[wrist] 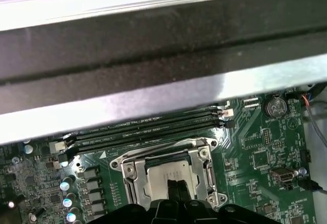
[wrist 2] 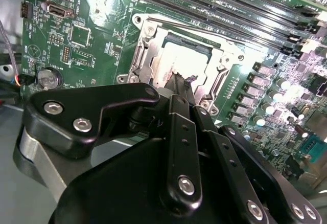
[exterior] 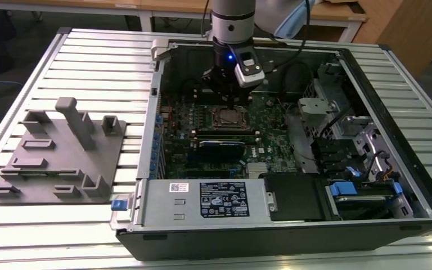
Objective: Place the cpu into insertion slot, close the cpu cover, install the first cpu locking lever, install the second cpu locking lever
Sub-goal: 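Install the first cpu locking lever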
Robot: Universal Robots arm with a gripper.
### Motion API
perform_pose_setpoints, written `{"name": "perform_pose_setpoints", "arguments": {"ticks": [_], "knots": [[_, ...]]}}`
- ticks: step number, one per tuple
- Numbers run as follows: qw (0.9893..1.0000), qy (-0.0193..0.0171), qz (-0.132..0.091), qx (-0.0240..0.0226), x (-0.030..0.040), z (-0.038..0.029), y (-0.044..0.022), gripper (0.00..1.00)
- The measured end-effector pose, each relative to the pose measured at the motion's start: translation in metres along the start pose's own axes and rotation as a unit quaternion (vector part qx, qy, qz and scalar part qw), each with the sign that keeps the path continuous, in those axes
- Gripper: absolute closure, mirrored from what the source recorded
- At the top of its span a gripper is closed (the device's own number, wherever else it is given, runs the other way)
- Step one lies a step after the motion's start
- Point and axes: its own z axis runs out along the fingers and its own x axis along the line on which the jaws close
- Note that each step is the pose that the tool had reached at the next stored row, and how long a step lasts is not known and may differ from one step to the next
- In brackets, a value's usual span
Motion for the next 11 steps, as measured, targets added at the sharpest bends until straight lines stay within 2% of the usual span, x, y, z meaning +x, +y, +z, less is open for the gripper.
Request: {"name": "perform_pose_setpoints", "arguments": {"ticks": [7,8,9,11], "knots": [[1.0000,-0.0003,-0.008,-0.0010,0.0000,0.0000,-0.0001,0.90],[1.0000,0.0032,-0.008,-0.0004,-0.0001,0.0002,-0.0001,0.90],[0.9999,0.0095,-0.009,0.0008,-0.0002,0.0003,-0.0001,0.90],[0.9998,0.0179,-0.009,0.0025,-0.0004,0.0003,0.0000,0.90]]}}
